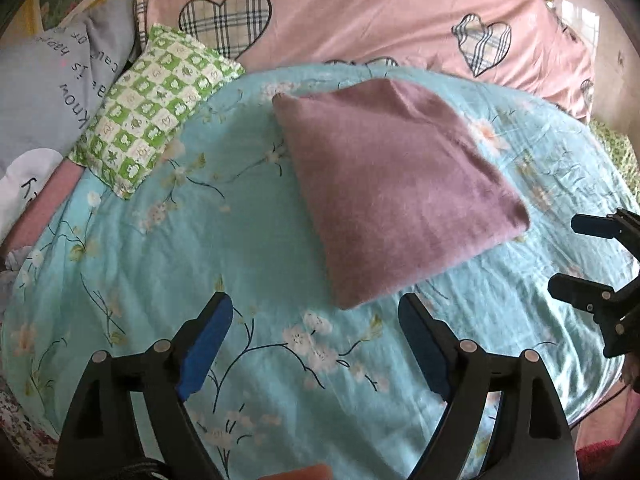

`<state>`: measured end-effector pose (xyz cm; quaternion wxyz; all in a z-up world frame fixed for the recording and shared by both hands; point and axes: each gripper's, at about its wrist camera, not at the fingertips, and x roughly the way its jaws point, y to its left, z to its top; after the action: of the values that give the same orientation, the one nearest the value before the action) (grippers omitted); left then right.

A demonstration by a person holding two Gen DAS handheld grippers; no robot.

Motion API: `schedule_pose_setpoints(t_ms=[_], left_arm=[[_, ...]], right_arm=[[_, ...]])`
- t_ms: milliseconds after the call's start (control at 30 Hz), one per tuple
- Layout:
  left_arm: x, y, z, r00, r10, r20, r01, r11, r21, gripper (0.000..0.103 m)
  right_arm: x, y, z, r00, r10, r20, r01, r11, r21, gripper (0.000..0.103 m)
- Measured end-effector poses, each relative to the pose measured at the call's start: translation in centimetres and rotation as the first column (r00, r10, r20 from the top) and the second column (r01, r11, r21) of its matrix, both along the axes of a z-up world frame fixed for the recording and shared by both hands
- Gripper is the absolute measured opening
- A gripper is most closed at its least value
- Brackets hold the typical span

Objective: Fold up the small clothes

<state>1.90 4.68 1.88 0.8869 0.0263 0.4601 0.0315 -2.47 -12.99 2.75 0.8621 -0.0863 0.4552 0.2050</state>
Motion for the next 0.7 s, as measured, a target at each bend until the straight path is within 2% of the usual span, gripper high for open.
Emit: schedule_pose_setpoints(t_ms=[233, 333, 467, 700], left_arm=[[1.4, -1.0, -2.9, 0.998, -0.003, -0.070, 0.003, 1.000, 0.006, 0.085], [1.7, -1.2, -3.1, 0.998, 0.003, -0.066, -0.003, 1.000, 0.012, 0.085], [1.9, -1.2, -2.7, 0.999, 0.016, -0.031, -0.016, 1.000, 0.014, 0.085], [3.1, -0.5, -2.8, 0.998, 0.037, -0.041, -0.037, 0.999, -0.006, 0.085]], right_arm=[[2.4, 0.7, -2.4, 0.994, -0.045, -0.100, 0.047, 0.998, 0.027, 0.100], [3.1, 0.7, -2.9, 0.990, -0.058, -0.126, 0.064, 0.997, 0.041, 0.100], [3.5, 0.7, -2.8, 0.991, -0.063, -0.118, 0.069, 0.996, 0.052, 0.100], [4.6, 0.4, -3.6, 0.985, -0.083, -0.149, 0.093, 0.994, 0.060, 0.100]])
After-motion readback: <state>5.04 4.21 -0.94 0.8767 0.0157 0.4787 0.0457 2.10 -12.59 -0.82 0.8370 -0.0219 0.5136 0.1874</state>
